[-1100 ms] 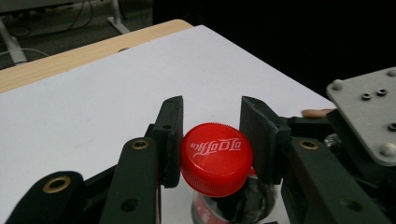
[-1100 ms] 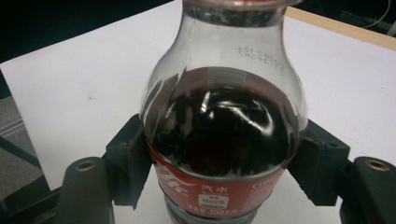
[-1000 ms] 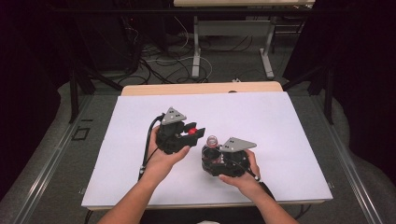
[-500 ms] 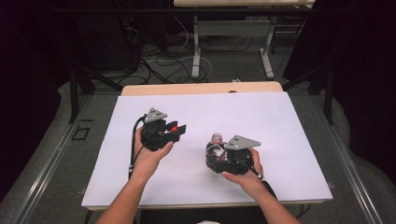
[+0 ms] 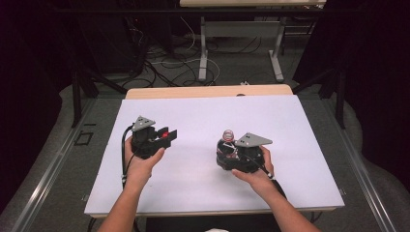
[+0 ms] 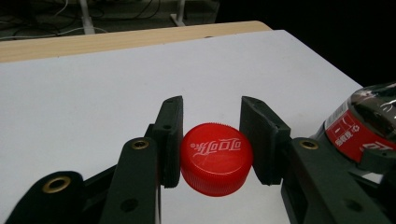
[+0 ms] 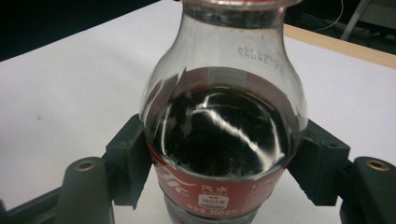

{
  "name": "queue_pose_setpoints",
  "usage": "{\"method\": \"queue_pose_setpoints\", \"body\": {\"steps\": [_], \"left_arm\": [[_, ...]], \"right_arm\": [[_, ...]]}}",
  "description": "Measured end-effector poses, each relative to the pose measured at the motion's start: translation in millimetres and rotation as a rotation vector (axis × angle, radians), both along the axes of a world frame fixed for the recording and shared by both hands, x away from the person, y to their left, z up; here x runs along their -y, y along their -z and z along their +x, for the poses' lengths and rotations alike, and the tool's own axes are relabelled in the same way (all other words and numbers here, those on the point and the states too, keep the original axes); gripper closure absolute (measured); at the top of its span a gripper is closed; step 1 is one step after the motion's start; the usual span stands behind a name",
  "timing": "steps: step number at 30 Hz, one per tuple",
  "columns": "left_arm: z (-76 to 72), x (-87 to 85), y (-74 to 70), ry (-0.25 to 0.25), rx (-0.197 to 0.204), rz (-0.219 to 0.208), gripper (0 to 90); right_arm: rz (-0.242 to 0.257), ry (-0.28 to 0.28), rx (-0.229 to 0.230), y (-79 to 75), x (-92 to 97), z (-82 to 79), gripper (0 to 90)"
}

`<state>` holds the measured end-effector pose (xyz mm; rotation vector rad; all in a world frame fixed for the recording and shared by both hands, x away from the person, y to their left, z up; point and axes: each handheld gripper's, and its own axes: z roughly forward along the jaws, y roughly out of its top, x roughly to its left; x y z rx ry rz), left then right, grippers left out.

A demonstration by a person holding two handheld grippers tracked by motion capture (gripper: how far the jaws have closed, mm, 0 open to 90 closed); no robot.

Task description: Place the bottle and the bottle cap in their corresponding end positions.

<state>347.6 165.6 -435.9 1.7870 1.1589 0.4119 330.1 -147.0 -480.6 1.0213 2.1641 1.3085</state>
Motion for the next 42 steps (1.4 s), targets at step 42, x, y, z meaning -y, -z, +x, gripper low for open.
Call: {"method": "queue_pose_setpoints", "body": {"steps": [42], "left_arm": [[0.5, -19.0, 13.1, -0.034, -0.031, -0.040, 61.3]], "right_arm": [[-0.016, 0.140, -0.015, 32.6, -55.0, 124.7, 29.5]]}}
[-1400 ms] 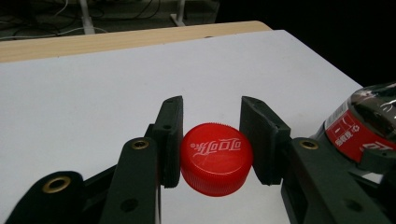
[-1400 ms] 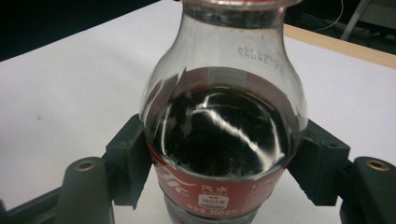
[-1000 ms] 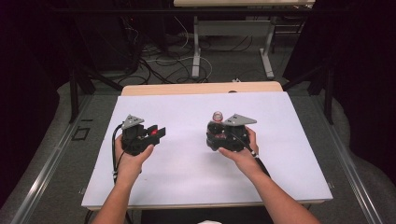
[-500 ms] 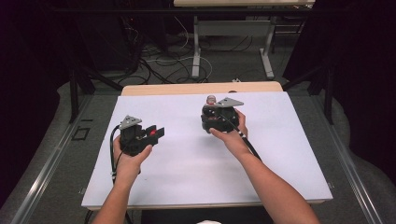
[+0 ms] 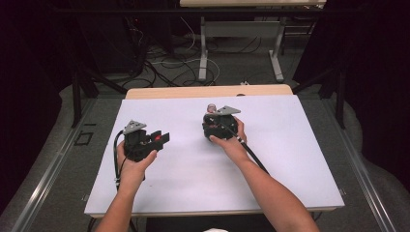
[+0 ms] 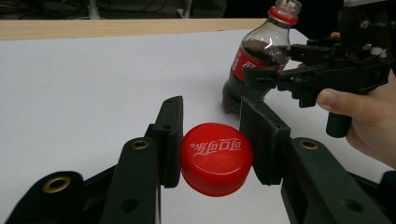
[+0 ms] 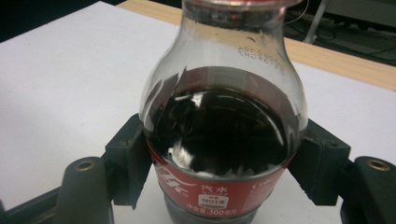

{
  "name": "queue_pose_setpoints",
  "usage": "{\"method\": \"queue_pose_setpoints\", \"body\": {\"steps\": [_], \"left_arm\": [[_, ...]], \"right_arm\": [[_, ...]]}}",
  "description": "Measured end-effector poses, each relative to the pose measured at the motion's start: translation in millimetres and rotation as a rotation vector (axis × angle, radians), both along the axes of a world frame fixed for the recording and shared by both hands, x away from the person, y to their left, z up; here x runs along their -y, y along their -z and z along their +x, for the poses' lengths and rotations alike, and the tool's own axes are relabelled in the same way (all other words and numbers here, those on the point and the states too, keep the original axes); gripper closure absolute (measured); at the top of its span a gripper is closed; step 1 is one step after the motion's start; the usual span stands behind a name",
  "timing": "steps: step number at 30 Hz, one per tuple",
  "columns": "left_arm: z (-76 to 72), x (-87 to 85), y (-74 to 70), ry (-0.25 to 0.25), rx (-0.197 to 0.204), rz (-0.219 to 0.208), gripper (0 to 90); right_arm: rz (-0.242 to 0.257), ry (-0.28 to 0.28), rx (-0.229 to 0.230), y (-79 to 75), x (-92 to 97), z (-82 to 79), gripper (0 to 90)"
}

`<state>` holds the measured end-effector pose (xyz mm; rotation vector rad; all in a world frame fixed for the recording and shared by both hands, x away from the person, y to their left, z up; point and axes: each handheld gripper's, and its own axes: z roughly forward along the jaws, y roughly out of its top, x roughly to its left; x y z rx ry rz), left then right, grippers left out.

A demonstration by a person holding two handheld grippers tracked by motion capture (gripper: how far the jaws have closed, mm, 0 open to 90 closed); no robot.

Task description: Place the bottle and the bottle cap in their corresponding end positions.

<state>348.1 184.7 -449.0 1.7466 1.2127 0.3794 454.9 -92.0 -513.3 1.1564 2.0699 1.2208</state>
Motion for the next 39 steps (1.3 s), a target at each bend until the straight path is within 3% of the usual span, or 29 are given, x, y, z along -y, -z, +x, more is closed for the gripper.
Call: {"method": "queue_pose_setpoints", "body": {"steps": [12, 15, 21, 25, 27, 32, 39], "left_arm": [[0.2, 0.5, 1.5, -0.001, -0.007, -0.003, 61.3], [0.2, 1.0, 1.5, 0.004, -0.009, 0.004, 61.2], [1.9, 5.2, 6.0, 0.003, -0.022, 0.004, 61.3], [3.1, 8.6, 9.4, 0.002, -0.026, 0.006, 61.3], [3.6, 10.5, 10.8, 0.016, -0.029, 0.028, 61.3], [4.5, 14.7, 14.3, 0.027, -0.033, 0.035, 61.2], [6.9, 20.7, 23.0, 0.027, -0.047, 0.053, 61.2]], "right_arm": [[0.003, 0.010, 0.034, 13.4, -1.0, -4.9, 27.1], [-0.017, 0.018, 0.011, 15.9, -0.3, -4.4, 23.6], [-0.005, 0.007, -0.009, 23.6, 3.1, -9.6, 19.0], [-0.020, 0.005, -0.030, 24.4, 10.3, -17.9, 15.6], [-0.021, 0.000, -0.026, 23.8, 14.4, -23.7, 15.0], [-0.090, 0.011, -0.033, 22.7, 26.4, -38.8, 13.6], [-0.128, -0.024, -0.077, 21.3, 46.7, -59.4, 0.0]]}}
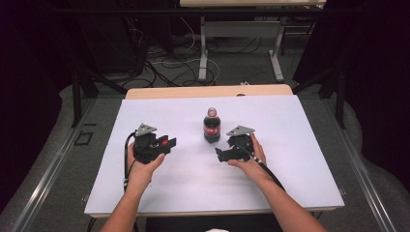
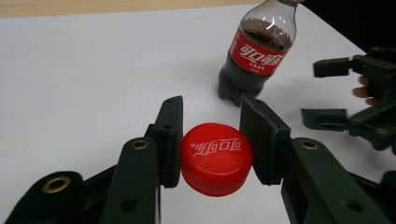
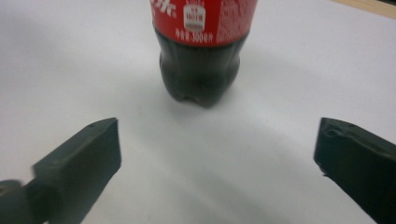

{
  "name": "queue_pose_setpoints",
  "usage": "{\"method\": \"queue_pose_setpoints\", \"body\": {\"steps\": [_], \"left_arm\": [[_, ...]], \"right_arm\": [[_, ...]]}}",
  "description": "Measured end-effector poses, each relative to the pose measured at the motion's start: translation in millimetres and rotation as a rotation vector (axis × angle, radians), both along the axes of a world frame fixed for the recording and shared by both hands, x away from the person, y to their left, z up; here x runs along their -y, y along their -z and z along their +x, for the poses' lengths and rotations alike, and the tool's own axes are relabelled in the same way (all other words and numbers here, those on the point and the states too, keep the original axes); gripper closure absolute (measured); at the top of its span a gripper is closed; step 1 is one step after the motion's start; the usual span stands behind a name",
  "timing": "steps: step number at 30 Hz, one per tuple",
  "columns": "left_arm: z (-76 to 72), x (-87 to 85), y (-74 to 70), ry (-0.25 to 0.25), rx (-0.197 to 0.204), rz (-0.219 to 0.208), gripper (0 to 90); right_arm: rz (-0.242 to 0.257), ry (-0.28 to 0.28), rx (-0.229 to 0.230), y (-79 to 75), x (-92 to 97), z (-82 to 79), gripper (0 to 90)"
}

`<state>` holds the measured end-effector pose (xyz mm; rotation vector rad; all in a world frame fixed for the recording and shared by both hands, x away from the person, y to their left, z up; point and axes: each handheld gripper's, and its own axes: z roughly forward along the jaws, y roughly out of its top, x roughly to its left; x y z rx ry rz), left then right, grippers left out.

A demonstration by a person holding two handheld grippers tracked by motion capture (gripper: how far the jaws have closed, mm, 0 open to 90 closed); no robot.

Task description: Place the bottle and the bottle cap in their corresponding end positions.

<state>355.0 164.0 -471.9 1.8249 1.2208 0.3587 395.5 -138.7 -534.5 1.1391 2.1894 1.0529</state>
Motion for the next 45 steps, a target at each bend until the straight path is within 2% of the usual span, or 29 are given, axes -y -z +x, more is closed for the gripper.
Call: {"method": "queue_pose_setpoints", "body": {"steps": [1, 2, 6, 9, 11, 13, 14, 17, 19, 21, 23, 28, 31, 34, 38, 41, 45], "left_arm": [[0.4, 1.3, 1.2, 0.012, -0.012, 0.006, 61.2], [1.1, 3.9, 3.7, 0.012, -0.006, 0.011, 61.2], [1.8, 12.1, 9.1, 0.048, -0.018, 0.021, 61.2], [2.6, 20.4, 14.3, 0.080, -0.013, 0.021, 61.2], [3.5, 25.8, 18.3, 0.127, -0.016, 0.021, 61.1], [3.2, 33.9, 23.0, 0.157, -0.018, 0.014, 61.2], [3.8, 37.6, 24.9, 0.177, -0.015, 0.028, 61.2], [3.0, 52.3, 32.8, 0.204, -0.026, 0.020, 61.2], [2.1, 62.2, 38.9, 0.233, -0.038, 0.039, 61.2], [1.9, 72.9, 46.3, 0.255, -0.026, 0.055, 61.2], [1.4, 82.4, 53.2, 0.273, -0.032, 0.063, 61.2], [2.7, 100.5, 64.9, 0.294, -0.036, 0.045, 61.2], [2.6, 109.5, 71.2, 0.315, -0.014, 0.057, 61.2], [2.9, 117.7, 79.7, 0.330, -0.019, 0.063, 61.2], [3.6, 124.5, 86.6, 0.332, -0.023, 0.073, 61.1], [4.1, 126.4, 88.8, 0.331, -0.011, 0.109, 61.0], [4.5, 126.4, 90.5, 0.332, -0.025, 0.118, 60.9]], "right_arm": [[-0.006, 0.006, -0.011, -0.9, 3.6, -3.6, 0.0], [-0.011, 0.012, -0.007, -0.9, 7.2, -6.3, 0.0], [-0.008, 0.019, -0.048, -2.9, 22.6, -18.0, 0.0], [0.006, 0.023, -0.061, -2.8, 34.2, -26.6, 0.0], [0.009, 0.022, -0.063, -3.0, 40.4, -32.3, 0.0], [0.010, 0.027, -0.069, -3.2, 46.3, -38.6, 0.0], [0.013, 0.023, -0.073, -2.8, 48.7, -41.0, 0.0], [0.012, 0.019, -0.089, -2.2, 54.5, -48.0, 0.0], [0.009, 0.016, -0.093, -0.9, 57.3, -51.6, 0.0], [0.009, 0.014, -0.098, 0.1, 59.5, -54.4, 0.0], [0.012, 0.013, -0.105, 1.2, 61.3, -56.7, 0.0], [0.017, 0.022, -0.099, 3.6, 64.5, -59.3, 0.0], [0.020, 0.025, -0.100, 3.6, 67.0, -60.1, 0.0], [0.024, 0.031, -0.094, 4.4, 70.1, -59.6, 0.0], [0.037, 0.047, -0.105, 4.9, 73.7, -59.0, 0.0], [0.039, 0.045, -0.098, 4.5, 74.6, -58.8, 0.0], [0.039, 0.043, -0.094, 4.3, 74.7, -59.0, 0.0]]}}
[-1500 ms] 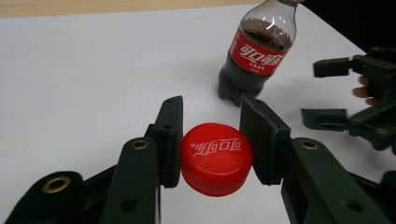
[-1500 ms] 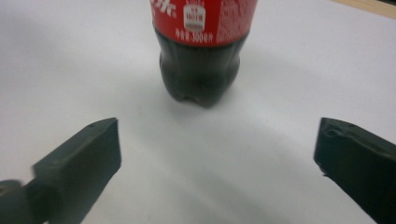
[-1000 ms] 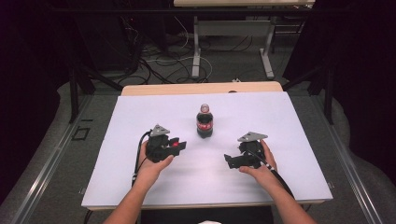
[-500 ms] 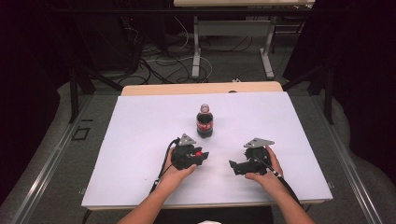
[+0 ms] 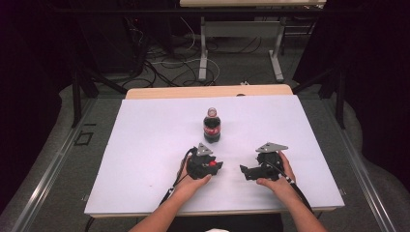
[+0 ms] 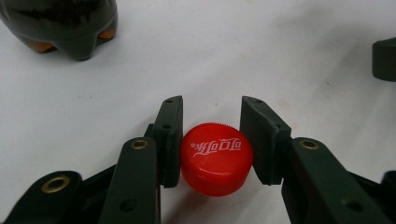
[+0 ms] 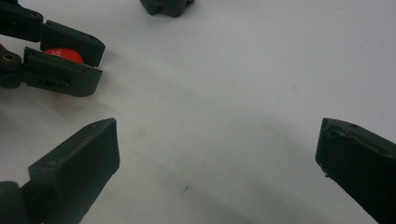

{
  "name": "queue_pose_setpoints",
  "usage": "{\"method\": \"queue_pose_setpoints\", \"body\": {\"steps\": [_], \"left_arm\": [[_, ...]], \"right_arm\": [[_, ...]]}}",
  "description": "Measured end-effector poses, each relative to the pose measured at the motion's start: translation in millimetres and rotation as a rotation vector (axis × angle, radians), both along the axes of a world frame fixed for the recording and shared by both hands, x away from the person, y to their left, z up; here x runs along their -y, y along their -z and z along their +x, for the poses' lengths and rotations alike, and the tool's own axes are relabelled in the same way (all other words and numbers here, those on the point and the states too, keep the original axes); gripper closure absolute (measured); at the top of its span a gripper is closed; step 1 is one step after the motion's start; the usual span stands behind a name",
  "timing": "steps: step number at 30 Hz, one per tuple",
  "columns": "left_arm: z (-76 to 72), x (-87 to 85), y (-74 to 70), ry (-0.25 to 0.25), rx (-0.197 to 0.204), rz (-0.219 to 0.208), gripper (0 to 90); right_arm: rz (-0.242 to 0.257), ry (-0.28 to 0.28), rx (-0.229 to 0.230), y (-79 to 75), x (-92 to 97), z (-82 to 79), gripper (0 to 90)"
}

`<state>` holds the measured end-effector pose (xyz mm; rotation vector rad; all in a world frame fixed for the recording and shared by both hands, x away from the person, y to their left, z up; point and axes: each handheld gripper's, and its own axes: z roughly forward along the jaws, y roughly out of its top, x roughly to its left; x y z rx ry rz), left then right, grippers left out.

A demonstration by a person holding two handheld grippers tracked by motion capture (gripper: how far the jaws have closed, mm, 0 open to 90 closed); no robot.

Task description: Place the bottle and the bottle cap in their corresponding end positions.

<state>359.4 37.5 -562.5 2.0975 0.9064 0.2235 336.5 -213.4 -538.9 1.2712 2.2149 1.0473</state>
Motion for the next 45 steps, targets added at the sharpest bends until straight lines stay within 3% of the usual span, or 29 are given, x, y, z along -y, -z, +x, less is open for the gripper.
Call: {"method": "queue_pose_setpoints", "body": {"steps": [3, 7, 8, 11, 17, 20, 23, 27, 30, 35, 37, 40, 43, 45], "left_arm": [[0.0, 0.7, 1.9, 0.002, -0.009, 0.013, 60.4], [0.1, 0.6, 2.7, 0.000, -0.012, -0.006, 56.9], [0.2, 0.0, 1.8, 0.000, -0.005, 0.013, 55.5], [-0.3, -0.3, 1.3, -0.001, -0.007, 0.013, 50.6], [1.5, -2.5, -3.3, -0.013, -0.002, -0.037, 40.0], [3.7, -4.3, -9.1, -0.010, -0.010, -0.028, 34.1], [4.5, -6.0, -17.7, -0.015, 0.032, -0.027, 28.1], [3.7, -12.6, -35.5, 0.034, 0.035, -0.034, 25.8], [0.2, -21.8, -50.2, 0.028, 0.067, -0.052, 24.5], [-5.1, -45.4, -70.3, 0.005, 0.046, -0.091, 17.4], [-6.7, -56.4, -74.6, -0.020, 0.054, -0.115, 14.5], [-7.2, -75.8, -78.7, -0.067, 0.064, -0.129, 0.0], [-8.7, -95.9, -79.7, -0.117, 0.086, -0.128, 0.3], [-10.5, -109.3, -78.9, -0.138, 0.076, -0.141, 0.2]], "right_arm": [[0.001, 0.002, -0.003, 0.6, 0.1, 0.5, 0.0], [0.002, 0.006, -0.001, 0.7, 1.0, 1.2, 0.0], [0.003, 0.006, 0.001, 0.6, 1.3, 1.2, 0.0], [0.007, 0.008, 0.003, 0.4, 2.2, 1.1, 0.0], [0.010, 0.014, 0.000, -0.2, 3.1, 0.7, 0.0], [0.010, 0.010, 0.006, -0.3, 3.1, 0.7, 0.0], [0.012, 0.016, -0.001, -0.8, 3.1, 0.4, 0.0], [0.018, 0.019, 0.007, -1.3, 5.0, 0.5, 0.0], [0.016, 0.021, 0.010, -1.5, 6.6, 0.4, 0.0], [0.021, 0.028, 0.009, -2.4, 7.2, -0.1, 0.0], [0.020, 0.026, 0.013, -2.8, 7.5, -0.2, 0.0], [0.028, 0.030, 0.014, -4.2, 9.0, 0.0, 0.0], [0.036, 0.037, 0.020, -5.5, 11.4, -0.3, 0.0], [0.035, 0.042, 0.023, -5.6, 12.9, -0.1, 0.0]]}}
